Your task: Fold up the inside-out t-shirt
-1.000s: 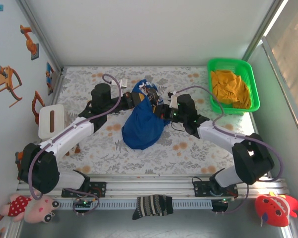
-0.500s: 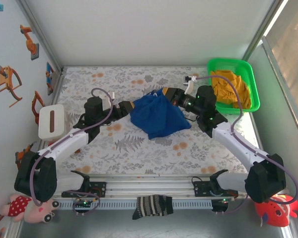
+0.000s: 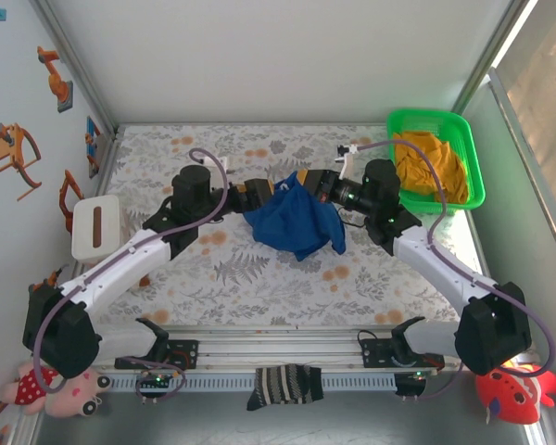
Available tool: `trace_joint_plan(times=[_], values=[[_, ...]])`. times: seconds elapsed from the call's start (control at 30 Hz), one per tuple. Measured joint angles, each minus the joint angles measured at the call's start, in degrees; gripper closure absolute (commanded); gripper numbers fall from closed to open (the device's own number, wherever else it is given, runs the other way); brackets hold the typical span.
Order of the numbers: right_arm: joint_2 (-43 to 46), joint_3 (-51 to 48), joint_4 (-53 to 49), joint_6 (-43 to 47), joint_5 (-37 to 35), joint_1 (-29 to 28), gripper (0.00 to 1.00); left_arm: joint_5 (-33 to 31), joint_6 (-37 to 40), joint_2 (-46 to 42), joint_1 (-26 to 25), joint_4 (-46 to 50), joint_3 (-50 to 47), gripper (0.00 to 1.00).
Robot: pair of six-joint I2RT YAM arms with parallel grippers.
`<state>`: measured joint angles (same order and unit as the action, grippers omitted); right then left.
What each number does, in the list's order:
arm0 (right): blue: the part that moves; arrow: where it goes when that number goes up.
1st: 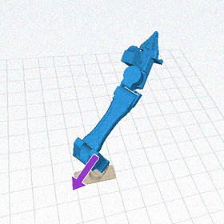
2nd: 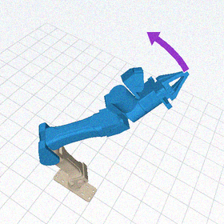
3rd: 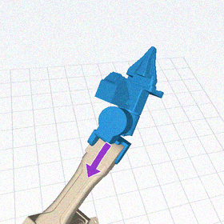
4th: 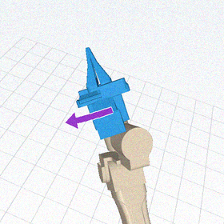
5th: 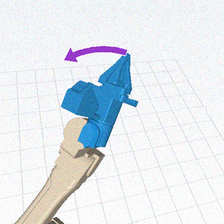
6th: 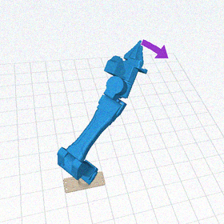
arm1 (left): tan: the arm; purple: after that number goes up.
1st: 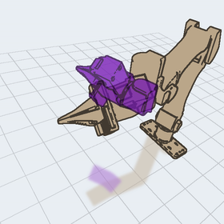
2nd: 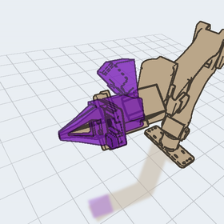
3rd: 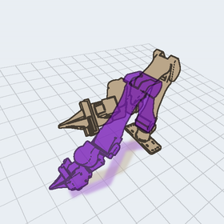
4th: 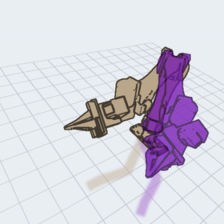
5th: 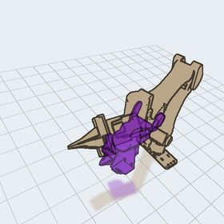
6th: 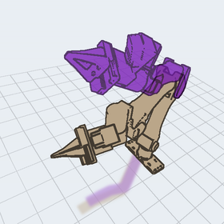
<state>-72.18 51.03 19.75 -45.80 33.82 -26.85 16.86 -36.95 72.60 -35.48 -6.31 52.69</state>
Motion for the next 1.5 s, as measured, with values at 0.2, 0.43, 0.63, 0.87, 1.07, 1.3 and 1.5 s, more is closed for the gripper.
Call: trace_joint_plan(times=[0.2, 0.43, 0.63, 0.87, 1.07, 1.3, 1.5], values=[[0.74, -0.42, -0.90, 0.66, 0.07, 0.00, 1.00, -1.44, 3.37, 6.64, -0.66, 2.51, 1.14, 0.09], [0.87, -0.52, -1.20, 0.66, 0.07, 0.00, 1.00, -2.32, 3.58, 13.68, -2.78, 1.49, 4.96, 0.14], [1.86, -1.36, -2.97, 1.03, -0.20, 0.17, 1.00, -2.32, 0.87, 17.62, -3.61, -2.29, 5.84, 0.91], [7.58, -7.61, -4.07, 1.07, -3.19, 3.63, 1.00, -3.61, -0.74, 15.93, -3.41, -3.37, 6.43, 1.00], [10.05, -18.38, -2.51, 0.90, -11.26, 4.26, 1.00, -3.02, -2.91, 6.86, -1.57, -9.20, 1.27, 1.00], [1.18, -27.74, 1.81, -0.70, -15.96, 4.48, 0.87, 0.79, -6.36, 4.11, 1.36, -16.48, -6.32, 1.00], [1.46, -24.50, -0.52, 2.14, -11.23, 4.59, 0.52, 3.74, -6.51, 4.07, 2.27, -19.89, -6.84, 1.00]])
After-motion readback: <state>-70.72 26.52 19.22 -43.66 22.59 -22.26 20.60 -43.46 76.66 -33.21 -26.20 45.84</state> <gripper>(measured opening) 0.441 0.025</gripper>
